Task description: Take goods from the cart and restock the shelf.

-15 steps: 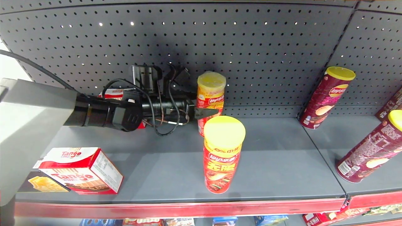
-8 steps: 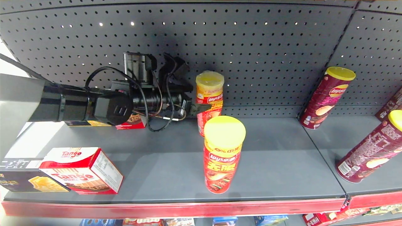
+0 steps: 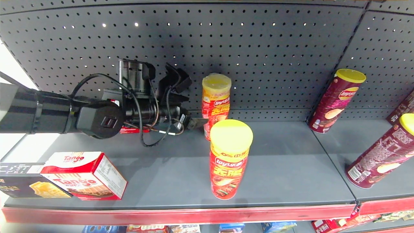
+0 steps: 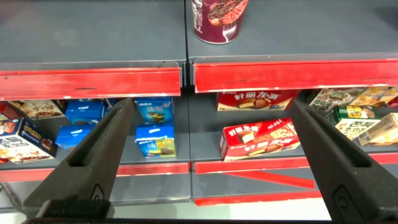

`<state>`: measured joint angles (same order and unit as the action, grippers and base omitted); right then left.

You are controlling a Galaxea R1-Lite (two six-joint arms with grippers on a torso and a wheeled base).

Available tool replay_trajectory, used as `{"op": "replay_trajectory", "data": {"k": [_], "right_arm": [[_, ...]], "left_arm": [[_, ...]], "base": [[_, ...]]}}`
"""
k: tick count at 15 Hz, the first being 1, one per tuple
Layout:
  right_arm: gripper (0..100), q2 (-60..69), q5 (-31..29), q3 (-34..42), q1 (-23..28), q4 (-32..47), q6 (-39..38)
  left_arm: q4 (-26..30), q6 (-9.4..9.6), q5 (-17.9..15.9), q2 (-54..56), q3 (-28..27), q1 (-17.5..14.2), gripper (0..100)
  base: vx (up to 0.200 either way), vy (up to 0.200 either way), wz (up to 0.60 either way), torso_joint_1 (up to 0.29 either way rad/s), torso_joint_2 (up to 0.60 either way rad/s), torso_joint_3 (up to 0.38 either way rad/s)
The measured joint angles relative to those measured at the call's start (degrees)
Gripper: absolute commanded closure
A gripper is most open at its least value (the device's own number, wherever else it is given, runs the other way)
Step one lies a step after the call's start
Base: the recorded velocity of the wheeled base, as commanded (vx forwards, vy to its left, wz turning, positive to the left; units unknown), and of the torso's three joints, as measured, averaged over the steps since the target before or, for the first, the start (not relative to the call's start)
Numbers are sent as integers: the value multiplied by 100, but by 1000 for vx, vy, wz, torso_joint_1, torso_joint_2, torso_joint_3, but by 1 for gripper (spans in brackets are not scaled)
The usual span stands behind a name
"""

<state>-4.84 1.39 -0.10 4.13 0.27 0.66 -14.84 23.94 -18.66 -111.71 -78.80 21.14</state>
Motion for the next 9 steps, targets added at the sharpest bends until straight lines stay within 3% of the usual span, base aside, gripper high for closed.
{"op": "replay_trajectory", "data": {"k": [3,9], "right_arm": [[0,0,0,0,0,-2,0],[0,0,0,0,-2,-2,2]], "left_arm": [[-32,15,378,48,77,13,0],[-82,-33,774,50,35,20,0]], "base": [[0,0,0,0,0,0],[0,0,0,0,0,0]]}}
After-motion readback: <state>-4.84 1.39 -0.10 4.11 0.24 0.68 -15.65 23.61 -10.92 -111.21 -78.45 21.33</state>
